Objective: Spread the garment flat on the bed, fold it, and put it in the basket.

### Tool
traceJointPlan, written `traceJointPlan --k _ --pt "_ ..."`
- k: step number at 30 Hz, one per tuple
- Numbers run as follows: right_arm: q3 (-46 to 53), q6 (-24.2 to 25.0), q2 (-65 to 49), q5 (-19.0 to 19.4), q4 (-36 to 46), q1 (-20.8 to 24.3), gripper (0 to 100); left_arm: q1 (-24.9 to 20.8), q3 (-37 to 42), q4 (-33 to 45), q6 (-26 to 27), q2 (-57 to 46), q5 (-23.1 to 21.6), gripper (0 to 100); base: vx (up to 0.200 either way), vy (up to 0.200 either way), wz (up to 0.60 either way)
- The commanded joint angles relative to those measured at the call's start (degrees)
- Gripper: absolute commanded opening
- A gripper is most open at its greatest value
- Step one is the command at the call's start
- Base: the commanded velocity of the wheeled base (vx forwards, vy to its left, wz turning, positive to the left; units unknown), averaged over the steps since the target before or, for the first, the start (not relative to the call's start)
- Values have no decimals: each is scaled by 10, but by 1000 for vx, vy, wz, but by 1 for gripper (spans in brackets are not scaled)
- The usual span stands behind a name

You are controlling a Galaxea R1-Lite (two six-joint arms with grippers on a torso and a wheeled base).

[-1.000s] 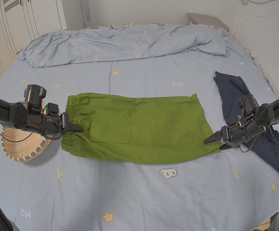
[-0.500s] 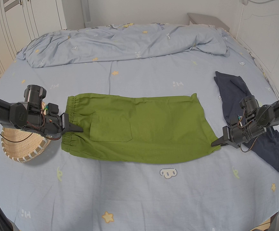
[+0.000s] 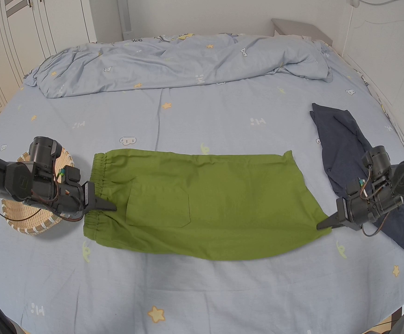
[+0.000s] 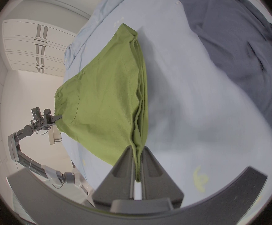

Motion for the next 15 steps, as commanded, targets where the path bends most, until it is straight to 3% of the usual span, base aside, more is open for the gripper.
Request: traceJointPlan --k 1,11,15 --pt "114 -1 -108 -1 0 -1 0 14 98 -4 17 -75 0 0 0 0 0" --pt "276 -24 -188 0 -2 2 0 12 243 -19 25 -129 1 0 0 0 0" --pt "323 -24 -196 1 -26 1 0 12 291 -72 25 -126 1 0 0 0 0"
